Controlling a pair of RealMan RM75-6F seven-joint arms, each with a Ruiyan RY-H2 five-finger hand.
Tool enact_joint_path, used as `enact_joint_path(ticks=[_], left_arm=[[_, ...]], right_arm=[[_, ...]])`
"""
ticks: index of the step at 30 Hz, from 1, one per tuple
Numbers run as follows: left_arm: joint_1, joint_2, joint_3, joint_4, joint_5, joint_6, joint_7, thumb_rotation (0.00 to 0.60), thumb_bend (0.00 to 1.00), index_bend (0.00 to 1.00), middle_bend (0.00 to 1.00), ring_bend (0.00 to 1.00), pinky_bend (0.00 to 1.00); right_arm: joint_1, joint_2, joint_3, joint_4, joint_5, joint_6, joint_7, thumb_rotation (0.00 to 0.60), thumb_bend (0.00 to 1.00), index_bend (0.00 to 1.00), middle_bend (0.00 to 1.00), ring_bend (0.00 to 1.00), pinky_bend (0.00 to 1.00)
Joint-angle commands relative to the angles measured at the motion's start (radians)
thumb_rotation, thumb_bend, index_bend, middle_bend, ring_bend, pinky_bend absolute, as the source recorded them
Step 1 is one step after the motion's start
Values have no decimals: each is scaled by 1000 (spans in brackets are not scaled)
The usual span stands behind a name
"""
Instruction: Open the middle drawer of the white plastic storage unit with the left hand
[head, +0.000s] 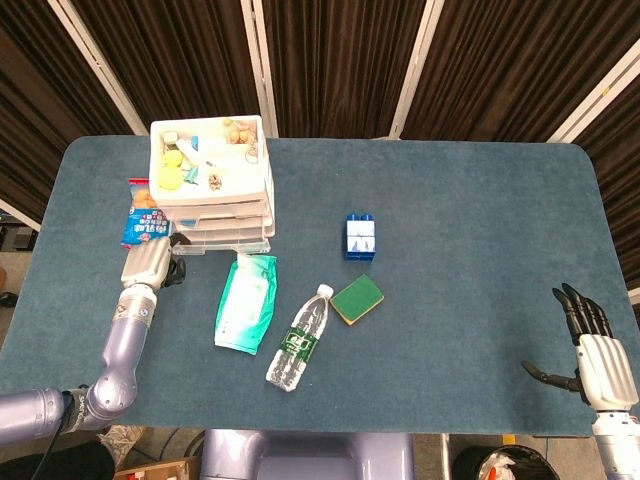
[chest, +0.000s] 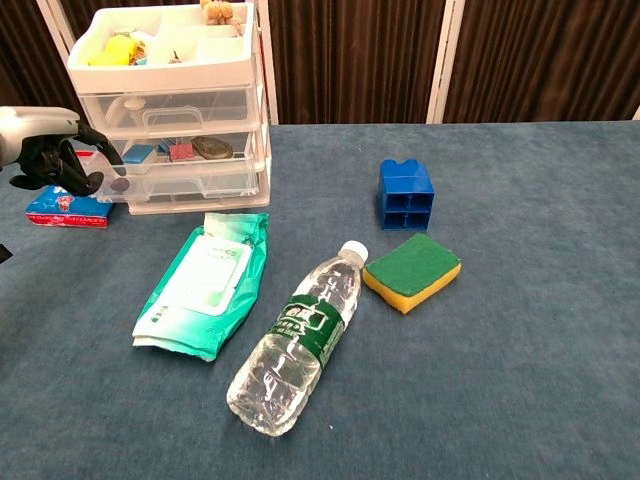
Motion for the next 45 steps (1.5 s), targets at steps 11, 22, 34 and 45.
enact_joint_path(ticks=[11, 22, 34, 45], left_arm=[[4, 24, 40, -84, 42, 6, -10, 600, 626, 311, 1000, 997, 919], [11, 55, 69, -136, 62, 16, -14, 600, 626, 377, 1000, 996, 919], [29, 84, 88, -164, 99, 13, -53, 600, 616, 198, 1000, 995, 918], [65, 83, 123, -171, 283, 131, -48, 600, 70, 105, 931, 886, 852]], right_arm=[[0, 1, 3, 0, 3, 1, 4, 600, 115, 0, 0, 0, 0], [0, 1, 4, 0, 1, 3, 2, 600, 116, 0, 0, 0, 0], [-1, 0, 3, -2, 1, 3, -1, 600, 115, 0, 0, 0, 0], [0, -1, 4, 2, 0, 4, -2, 600, 115, 0, 0, 0, 0]])
